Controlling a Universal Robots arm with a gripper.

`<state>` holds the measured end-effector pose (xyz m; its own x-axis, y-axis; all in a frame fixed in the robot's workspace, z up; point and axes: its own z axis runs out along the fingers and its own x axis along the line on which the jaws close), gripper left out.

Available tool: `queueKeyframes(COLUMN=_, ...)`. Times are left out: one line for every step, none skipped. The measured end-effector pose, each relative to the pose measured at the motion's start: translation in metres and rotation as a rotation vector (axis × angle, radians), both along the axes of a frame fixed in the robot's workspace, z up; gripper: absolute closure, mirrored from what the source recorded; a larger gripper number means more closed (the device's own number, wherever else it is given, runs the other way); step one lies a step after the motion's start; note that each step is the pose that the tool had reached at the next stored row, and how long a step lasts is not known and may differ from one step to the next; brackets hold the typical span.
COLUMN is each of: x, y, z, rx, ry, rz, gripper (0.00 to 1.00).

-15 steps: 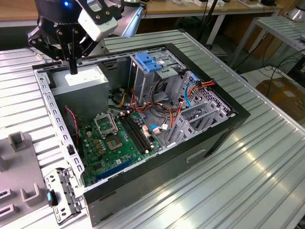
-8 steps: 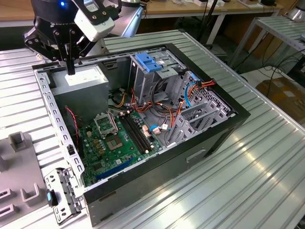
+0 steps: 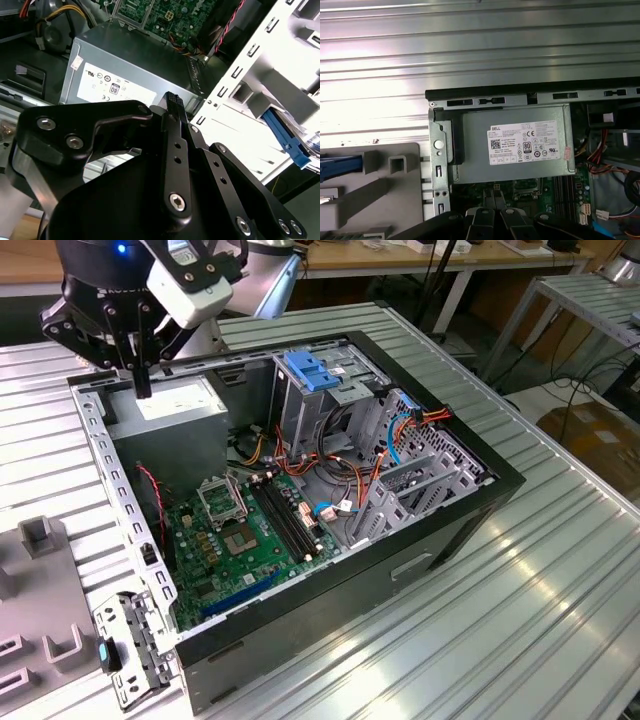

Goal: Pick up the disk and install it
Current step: 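Reach for the disk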

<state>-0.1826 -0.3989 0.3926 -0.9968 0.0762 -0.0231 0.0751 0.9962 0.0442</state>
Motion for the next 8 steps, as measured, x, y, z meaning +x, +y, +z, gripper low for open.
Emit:
queueKeyframes(x=-0.0008, y=0.0, z=0.0, rx=0.0, ry=0.0, rz=0.0, gripper=0.89)
queueKeyframes(x=-0.0016, y=0.0, z=0.0, rx=0.0001, ry=0.0, rz=0.0, gripper=0.89)
queueKeyframes(x=-0.0025, y=0.0, z=0.0, rx=0.0, ry=0.0, rz=0.0, gripper=0.89)
queueKeyframes(x=-0.0038, y=0.0, z=0.0, rx=0.0, ry=0.0, rz=0.0, gripper=0.89)
queueKeyframes(x=-0.0048, y=0.0, z=-0.0001, rx=0.0, ry=0.0, rz=0.0, gripper=0.89)
queueKeyframes(x=-0.0055, y=0.0, z=-0.0001, rx=0.0, ry=0.0, rz=0.0, gripper=0.89)
queueKeyframes(x=-0.0067, y=0.0, z=-0.0001, rx=0.0001, ry=-0.0001, rz=0.0, gripper=0.89)
queueKeyframes(x=-0.0072, y=0.0, z=0.0, rx=0.0, ry=0.0, rz=0.0, gripper=0.89)
